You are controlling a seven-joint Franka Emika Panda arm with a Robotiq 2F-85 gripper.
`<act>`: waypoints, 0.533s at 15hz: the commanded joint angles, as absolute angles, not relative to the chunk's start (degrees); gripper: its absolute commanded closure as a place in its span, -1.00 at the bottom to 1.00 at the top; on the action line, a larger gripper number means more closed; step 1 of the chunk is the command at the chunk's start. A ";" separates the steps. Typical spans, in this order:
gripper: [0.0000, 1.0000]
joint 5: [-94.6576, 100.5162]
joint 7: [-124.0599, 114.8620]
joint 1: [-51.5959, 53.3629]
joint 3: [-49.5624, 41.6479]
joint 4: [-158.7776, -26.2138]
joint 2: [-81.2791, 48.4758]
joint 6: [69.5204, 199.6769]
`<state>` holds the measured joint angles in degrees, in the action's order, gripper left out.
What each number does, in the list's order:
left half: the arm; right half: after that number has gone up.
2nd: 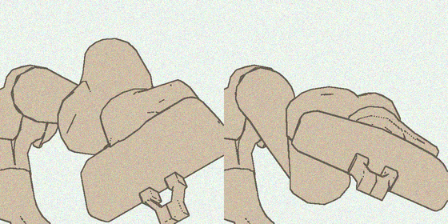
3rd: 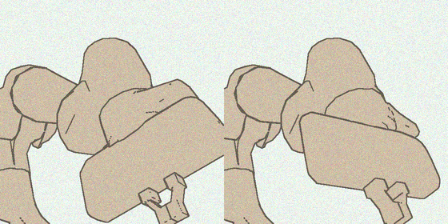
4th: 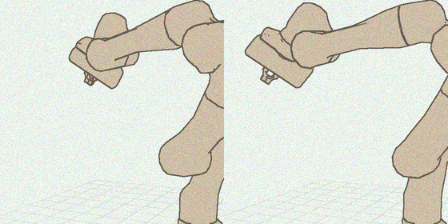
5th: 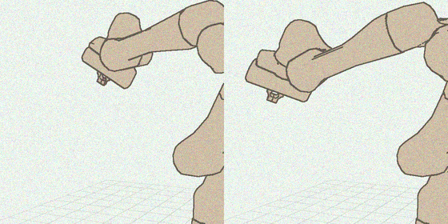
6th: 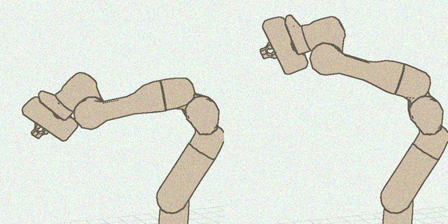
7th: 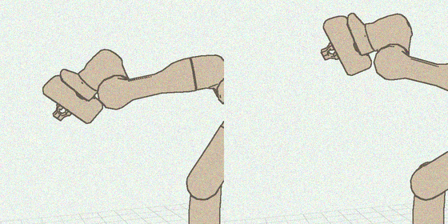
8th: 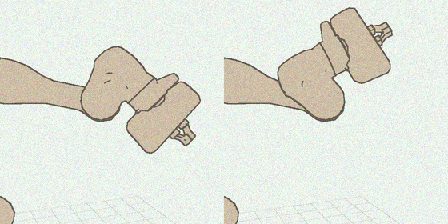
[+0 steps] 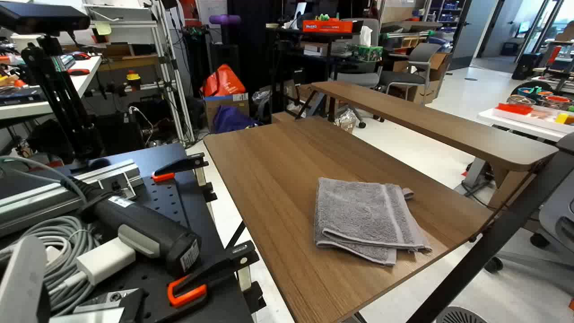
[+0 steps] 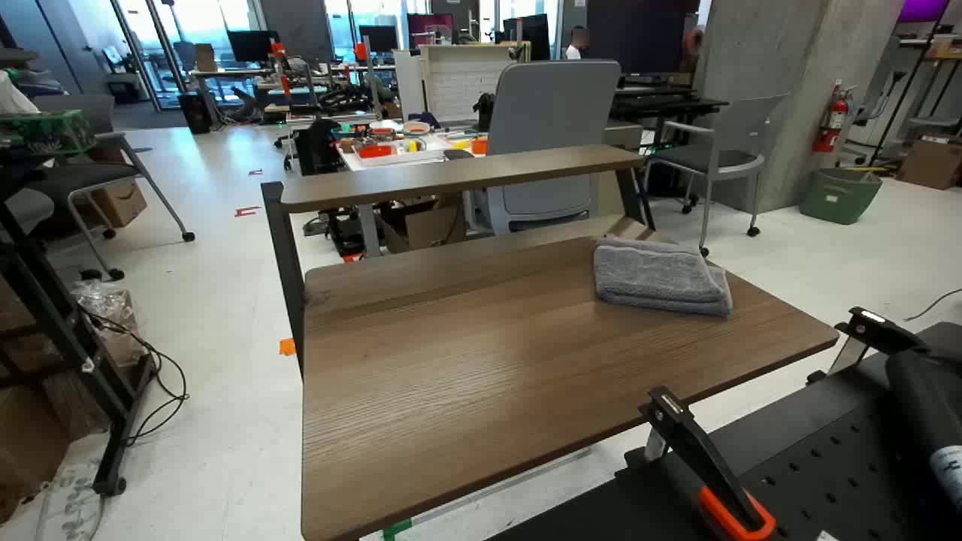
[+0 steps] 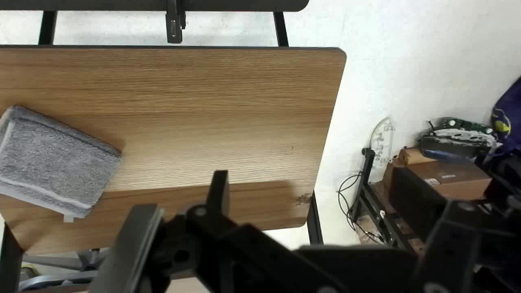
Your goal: Move the cloth
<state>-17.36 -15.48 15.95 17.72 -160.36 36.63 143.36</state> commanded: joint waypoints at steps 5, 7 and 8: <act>-1.00 -16.56 -16.04 16.63 16.95 -160.29 36.55 143.25; -1.00 -16.56 -16.04 16.63 16.95 -160.29 36.55 143.25; -1.00 -15.30 -17.38 15.25 17.92 -160.30 36.47 143.74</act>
<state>-17.27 -15.48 15.95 17.70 -160.35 36.60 143.36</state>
